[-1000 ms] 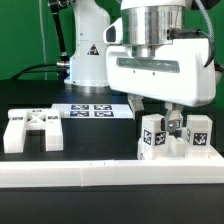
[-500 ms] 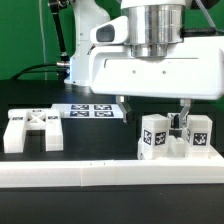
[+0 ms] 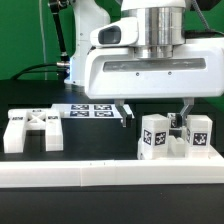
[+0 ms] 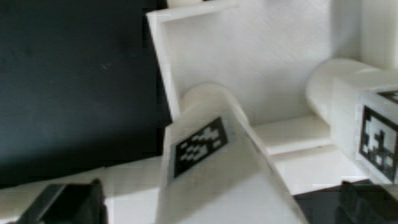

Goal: Assemble chair

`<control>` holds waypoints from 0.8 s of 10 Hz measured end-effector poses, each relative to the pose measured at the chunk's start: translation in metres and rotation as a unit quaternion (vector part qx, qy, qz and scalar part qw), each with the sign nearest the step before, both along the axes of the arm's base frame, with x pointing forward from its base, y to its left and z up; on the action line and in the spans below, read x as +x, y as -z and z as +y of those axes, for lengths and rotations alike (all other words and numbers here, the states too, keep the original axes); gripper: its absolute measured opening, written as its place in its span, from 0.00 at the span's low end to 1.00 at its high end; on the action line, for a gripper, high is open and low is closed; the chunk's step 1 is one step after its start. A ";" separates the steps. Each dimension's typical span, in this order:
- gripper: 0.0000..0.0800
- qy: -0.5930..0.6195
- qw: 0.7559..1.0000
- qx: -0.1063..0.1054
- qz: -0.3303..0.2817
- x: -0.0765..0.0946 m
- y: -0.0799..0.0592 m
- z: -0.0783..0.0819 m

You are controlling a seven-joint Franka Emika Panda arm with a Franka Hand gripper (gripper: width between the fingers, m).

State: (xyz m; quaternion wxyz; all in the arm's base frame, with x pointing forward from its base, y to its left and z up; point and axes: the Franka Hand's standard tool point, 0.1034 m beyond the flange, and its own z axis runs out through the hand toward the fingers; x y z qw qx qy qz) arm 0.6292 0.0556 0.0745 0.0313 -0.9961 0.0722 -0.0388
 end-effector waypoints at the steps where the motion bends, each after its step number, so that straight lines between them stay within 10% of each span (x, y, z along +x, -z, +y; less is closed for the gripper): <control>1: 0.81 -0.047 0.999 -0.009 -0.002 0.000 0.000 0.000; 5: 0.81 -0.149 0.988 -0.029 -0.004 0.000 0.000 0.000; 7: 0.47 -0.139 0.990 -0.028 -0.004 0.000 0.000 0.000; 8: 0.47 -0.132 0.991 -0.028 -0.003 0.000 0.000 0.000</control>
Offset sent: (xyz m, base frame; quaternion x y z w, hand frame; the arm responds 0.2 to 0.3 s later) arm -0.0003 0.0024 0.0011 -0.0120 0.0036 -0.2031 0.9791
